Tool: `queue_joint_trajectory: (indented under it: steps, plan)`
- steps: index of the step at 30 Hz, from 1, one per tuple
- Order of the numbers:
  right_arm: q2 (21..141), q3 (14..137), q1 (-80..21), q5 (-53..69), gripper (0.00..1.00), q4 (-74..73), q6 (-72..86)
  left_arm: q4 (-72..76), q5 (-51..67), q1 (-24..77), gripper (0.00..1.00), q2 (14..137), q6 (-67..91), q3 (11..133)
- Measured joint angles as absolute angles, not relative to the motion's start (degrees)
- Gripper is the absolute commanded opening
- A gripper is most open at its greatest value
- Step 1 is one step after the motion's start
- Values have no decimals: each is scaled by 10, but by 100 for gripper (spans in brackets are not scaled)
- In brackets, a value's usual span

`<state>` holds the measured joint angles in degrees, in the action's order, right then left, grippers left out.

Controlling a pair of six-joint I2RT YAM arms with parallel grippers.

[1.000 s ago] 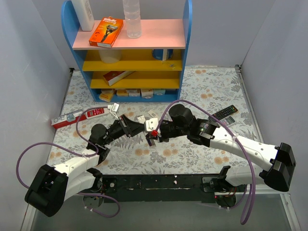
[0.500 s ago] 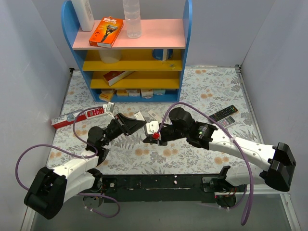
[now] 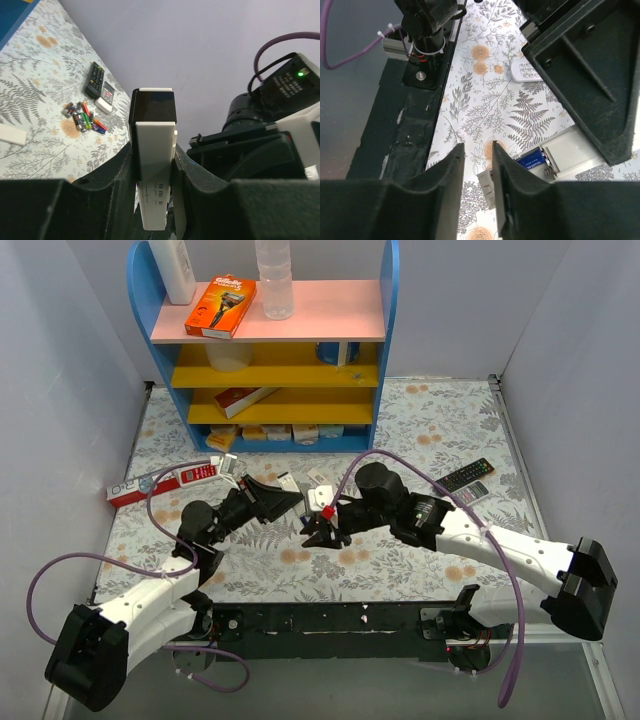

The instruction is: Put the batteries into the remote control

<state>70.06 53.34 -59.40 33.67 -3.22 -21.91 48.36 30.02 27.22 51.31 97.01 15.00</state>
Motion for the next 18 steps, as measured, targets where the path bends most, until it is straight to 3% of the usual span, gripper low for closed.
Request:
queue_joint_trajectory:
  steps: [5, 9, 14, 18]
  plan:
    - [664, 530, -591, 325, 53, -30, -175, 439, 278, 272, 0, 503, 935, 150]
    - [623, 530, -587, 280, 72, -28, -135, 405, 263, 272, 0, 498, 912, 150]
    - [607, 530, -540, 172, 74, -48, -72, 362, 244, 272, 0, 487, 889, 150]
    - [613, 518, -437, 105, 73, -90, -7, 334, 233, 272, 0, 473, 878, 151]
